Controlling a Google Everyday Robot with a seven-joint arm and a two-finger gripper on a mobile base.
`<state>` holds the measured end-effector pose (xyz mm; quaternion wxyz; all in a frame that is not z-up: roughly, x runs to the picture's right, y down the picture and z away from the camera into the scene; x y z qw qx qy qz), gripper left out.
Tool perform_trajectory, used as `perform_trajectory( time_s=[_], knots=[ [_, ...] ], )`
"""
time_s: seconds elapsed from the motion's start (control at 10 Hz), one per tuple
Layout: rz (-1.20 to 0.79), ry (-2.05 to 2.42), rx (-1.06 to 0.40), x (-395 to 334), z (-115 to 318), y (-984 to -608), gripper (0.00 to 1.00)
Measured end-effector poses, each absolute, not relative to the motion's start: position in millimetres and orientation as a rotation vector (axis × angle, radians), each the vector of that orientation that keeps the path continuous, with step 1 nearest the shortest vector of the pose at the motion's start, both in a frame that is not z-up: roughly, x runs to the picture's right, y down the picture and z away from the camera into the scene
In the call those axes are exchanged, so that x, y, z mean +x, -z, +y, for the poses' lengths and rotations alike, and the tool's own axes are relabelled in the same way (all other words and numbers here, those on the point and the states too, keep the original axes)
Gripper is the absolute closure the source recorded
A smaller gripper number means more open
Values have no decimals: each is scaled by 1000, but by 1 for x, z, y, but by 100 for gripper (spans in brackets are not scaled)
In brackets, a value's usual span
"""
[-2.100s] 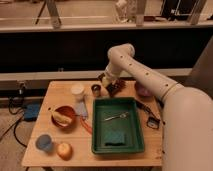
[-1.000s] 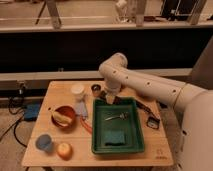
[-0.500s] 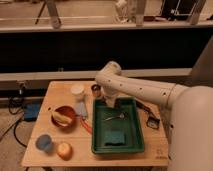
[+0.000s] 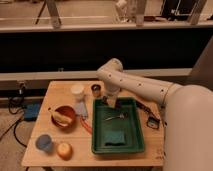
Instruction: Place fork in metal cup
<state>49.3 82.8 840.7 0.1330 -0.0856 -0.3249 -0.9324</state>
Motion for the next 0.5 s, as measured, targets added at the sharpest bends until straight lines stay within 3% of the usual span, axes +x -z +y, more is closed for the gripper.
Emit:
perform_trajectory(
  time_s=[0.5],
  knots=[
    [-857, 2521, -55, 59, 56, -836, 27]
  ],
)
